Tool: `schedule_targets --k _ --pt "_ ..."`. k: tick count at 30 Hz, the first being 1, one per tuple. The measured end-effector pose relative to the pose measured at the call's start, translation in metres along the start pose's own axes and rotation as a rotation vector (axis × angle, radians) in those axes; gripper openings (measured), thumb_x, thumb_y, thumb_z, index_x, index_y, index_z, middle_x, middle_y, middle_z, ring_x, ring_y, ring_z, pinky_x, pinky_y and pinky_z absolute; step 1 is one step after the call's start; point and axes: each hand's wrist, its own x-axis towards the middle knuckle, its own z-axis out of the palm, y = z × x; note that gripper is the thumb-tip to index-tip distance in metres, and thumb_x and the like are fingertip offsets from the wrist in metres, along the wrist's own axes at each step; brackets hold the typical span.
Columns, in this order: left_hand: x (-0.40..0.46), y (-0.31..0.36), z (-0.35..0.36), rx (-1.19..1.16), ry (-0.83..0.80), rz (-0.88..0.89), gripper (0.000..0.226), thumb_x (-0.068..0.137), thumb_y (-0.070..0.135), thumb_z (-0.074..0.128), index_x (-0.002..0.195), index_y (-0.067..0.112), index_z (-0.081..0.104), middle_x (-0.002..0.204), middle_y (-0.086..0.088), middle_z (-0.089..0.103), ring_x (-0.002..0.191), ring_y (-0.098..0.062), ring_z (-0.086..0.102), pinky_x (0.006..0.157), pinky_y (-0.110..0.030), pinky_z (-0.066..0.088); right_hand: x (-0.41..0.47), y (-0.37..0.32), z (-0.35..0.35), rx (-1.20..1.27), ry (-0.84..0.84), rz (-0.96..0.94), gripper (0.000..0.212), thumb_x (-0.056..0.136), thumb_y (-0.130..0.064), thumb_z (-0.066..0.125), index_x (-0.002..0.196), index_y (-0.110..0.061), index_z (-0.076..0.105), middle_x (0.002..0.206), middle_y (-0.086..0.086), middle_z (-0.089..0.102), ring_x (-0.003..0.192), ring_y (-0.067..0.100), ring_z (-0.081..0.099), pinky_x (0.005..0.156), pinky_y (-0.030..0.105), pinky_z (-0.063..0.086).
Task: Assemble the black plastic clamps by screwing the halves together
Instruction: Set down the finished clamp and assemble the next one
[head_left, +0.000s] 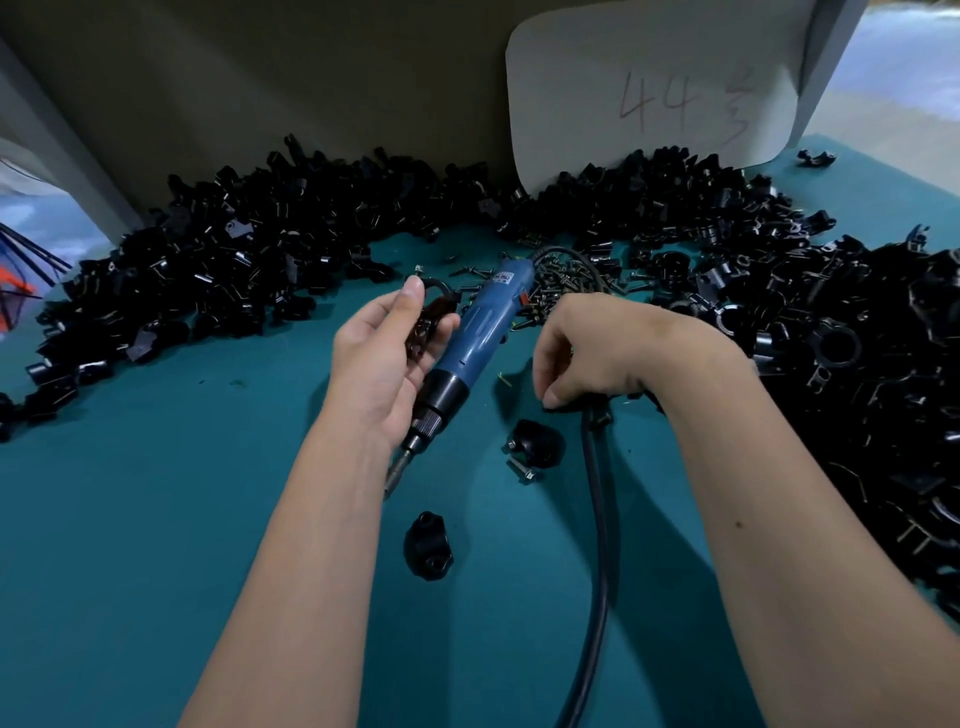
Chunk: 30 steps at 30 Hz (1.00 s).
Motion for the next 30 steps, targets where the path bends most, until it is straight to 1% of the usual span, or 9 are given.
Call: schedule_targets --k 4,7,11,14,16,18,21,24,30 --pt "0.001 0.001 -0.007 -0.038 -0.052 -0.057 0.027 0.089 0.012 0.079 0.11 0.001 0.068 0.106 -0.02 0.077 0.076 -0.016 0.072 0.068 -0.021 0.059 -0.003 -0.001 -0.003 0.007 -0.046 0.067 0.021 0.082 -0.003 0.084 0.084 -0.023 0.08 0.083 -0.003 0.074 0.065 0.012 0.068 0.05 0.017 0.049" --pt "0.003 0.003 -0.009 -0.039 -0.07 -0.05 0.046 0.073 0.005 0.083 0.115 -0.001 0.066 0.101 -0.018 0.077 0.079 -0.017 0.073 0.068 -0.02 0.058 -0.002 -0.002 -0.002 0.031 -0.034 0.133 0.022 0.084 0.005 0.079 0.085 -0.017 0.078 0.082 0.004 0.075 0.07 0.022 0.076 0.054 0.022 0.056" --pt "0.003 0.002 -0.01 -0.038 -0.071 -0.046 0.072 0.064 0.004 0.086 0.13 -0.004 0.059 0.095 -0.016 0.078 0.079 -0.018 0.075 0.068 -0.02 0.059 -0.001 -0.004 0.002 0.083 -0.002 0.204 0.014 0.083 0.001 0.083 0.079 -0.011 0.08 0.085 0.01 0.077 0.072 0.026 0.077 0.06 0.028 0.063" --pt "0.002 0.002 -0.009 -0.043 -0.072 -0.045 0.082 0.062 0.004 0.086 0.137 -0.004 0.054 0.094 -0.016 0.078 0.077 -0.017 0.076 0.066 -0.021 0.06 -0.002 -0.002 0.0 0.081 0.042 0.206 0.014 0.084 -0.001 0.083 0.078 -0.014 0.079 0.084 0.008 0.075 0.058 0.019 0.074 0.053 0.025 0.06" --pt "0.001 0.002 -0.008 -0.047 -0.074 -0.048 0.083 0.062 0.004 0.086 0.138 -0.004 0.054 0.094 -0.016 0.079 0.075 -0.016 0.075 0.065 -0.021 0.06 -0.003 0.0 -0.002 0.096 0.064 0.196 0.015 0.086 -0.001 0.081 0.079 -0.014 0.079 0.081 0.007 0.075 0.05 0.013 0.07 0.048 0.02 0.055" --pt "0.0 0.002 -0.008 -0.045 -0.08 -0.051 0.08 0.063 0.005 0.086 0.136 -0.004 0.055 0.095 -0.016 0.079 0.073 -0.016 0.075 0.064 -0.021 0.059 -0.002 0.003 -0.002 0.152 0.11 0.169 0.015 0.09 -0.001 0.077 0.082 -0.015 0.078 0.079 0.01 0.076 0.054 0.015 0.072 0.05 0.024 0.058" --pt "-0.001 0.004 -0.009 -0.002 -0.123 -0.053 0.069 0.066 0.008 0.086 0.128 -0.003 0.06 0.099 -0.016 0.078 0.073 -0.015 0.073 0.065 -0.02 0.059 0.002 0.0 0.003 0.441 0.378 0.068 0.017 0.097 -0.005 0.068 0.089 -0.016 0.077 0.071 0.007 0.074 0.057 0.018 0.073 0.059 0.033 0.063" --pt "-0.002 0.006 -0.009 0.034 -0.175 -0.055 0.055 0.068 0.011 0.085 0.118 -0.001 0.065 0.103 -0.016 0.078 0.075 -0.014 0.073 0.068 -0.02 0.058 0.008 -0.009 0.008 0.72 0.552 -0.079 0.02 0.098 -0.003 0.067 0.086 -0.015 0.078 0.065 0.002 0.071 0.059 0.018 0.07 0.059 0.029 0.061" --pt "-0.001 0.005 -0.01 0.011 -0.103 -0.063 0.044 0.088 0.001 0.075 0.128 -0.01 0.059 0.105 -0.019 0.077 0.073 -0.015 0.072 0.065 -0.018 0.058 0.018 -0.001 0.017 0.337 0.531 0.054 0.014 0.096 -0.009 0.071 0.086 -0.018 0.076 0.069 0.0 0.068 0.046 0.009 0.063 0.044 0.014 0.047"
